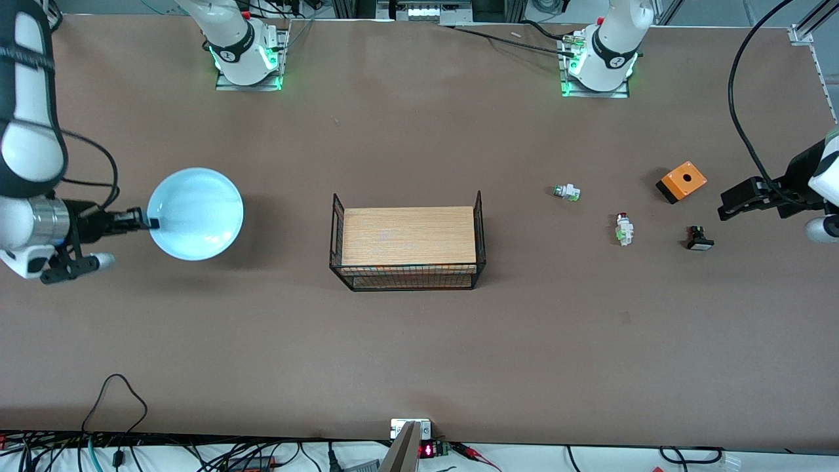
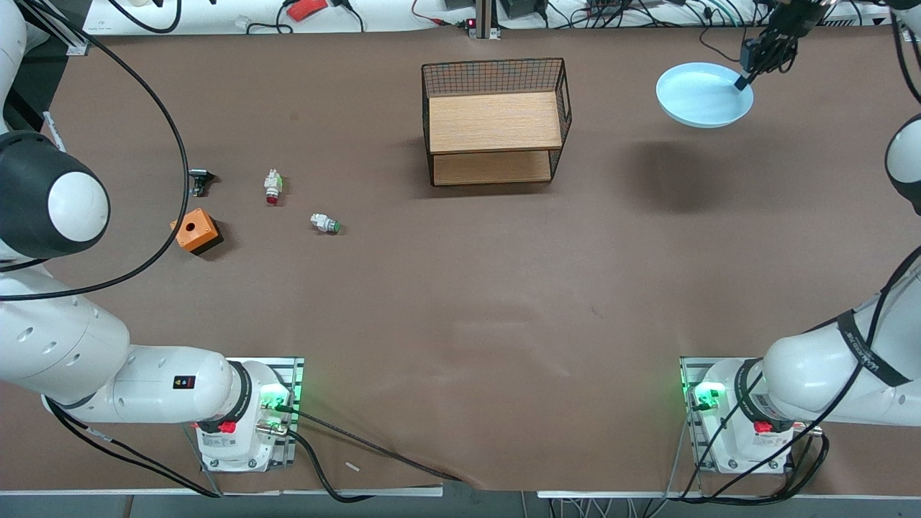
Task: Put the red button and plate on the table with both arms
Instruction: 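Lower the plate onto the table beside the basket with the right gripper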
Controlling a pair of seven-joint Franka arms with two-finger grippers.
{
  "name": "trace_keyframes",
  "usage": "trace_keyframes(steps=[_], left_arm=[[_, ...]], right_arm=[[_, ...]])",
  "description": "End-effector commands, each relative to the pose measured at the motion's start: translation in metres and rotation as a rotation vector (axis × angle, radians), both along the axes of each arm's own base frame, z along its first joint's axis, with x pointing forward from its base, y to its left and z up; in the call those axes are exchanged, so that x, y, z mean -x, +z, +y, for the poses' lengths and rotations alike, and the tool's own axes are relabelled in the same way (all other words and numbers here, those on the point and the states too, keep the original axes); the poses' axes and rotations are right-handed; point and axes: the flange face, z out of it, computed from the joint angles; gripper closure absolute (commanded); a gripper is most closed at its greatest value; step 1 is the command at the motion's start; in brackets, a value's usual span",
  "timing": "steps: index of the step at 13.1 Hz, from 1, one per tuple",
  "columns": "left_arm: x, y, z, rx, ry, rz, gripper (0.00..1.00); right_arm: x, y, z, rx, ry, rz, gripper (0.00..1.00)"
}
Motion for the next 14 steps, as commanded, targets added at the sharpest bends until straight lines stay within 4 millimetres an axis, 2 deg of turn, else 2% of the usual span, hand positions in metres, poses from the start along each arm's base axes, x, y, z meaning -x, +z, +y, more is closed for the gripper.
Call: trace_keyframes(steps=[1,3,4,6,8,11,14], left_arm=[[0.016,0.004,0.006,0.009,-0.029,-0.02,0.0],[0.018,0.001,0.01,0.014,-0.009,0.003,0.0],[0.02,-0.001,0.025,0.023,0.016,0.011,0.0],[0.02,-0.003,0.03,0.022,0.021,0.016,0.0],[0.02,0.001,0.026,0.022,0.014,0.008,0.0],[0.02,0.003,0.014,0.025,-0.001,0.006,0.0],[0.02,0.0,0.018,0.026,0.008,0.013,0.0]], right_arm=[[-0.012,-0.034,-0.025,-0.041,0.062,-0.058,1.0],[-0.018,-0.076,-0.06,-0.066,0.085,-0.104,1.0],[-0.02,-0.097,-0.076,-0.073,0.1,-0.129,1.0],[-0.022,-0.118,-0.094,-0.087,0.107,-0.164,1.0],[-0.022,-0.137,-0.105,-0.092,0.106,-0.181,1.0],[-0.021,-0.176,-0.114,-0.126,0.073,-0.197,1.0],[-0.023,-0.199,-0.119,-0.132,0.076,-0.233,1.0]])
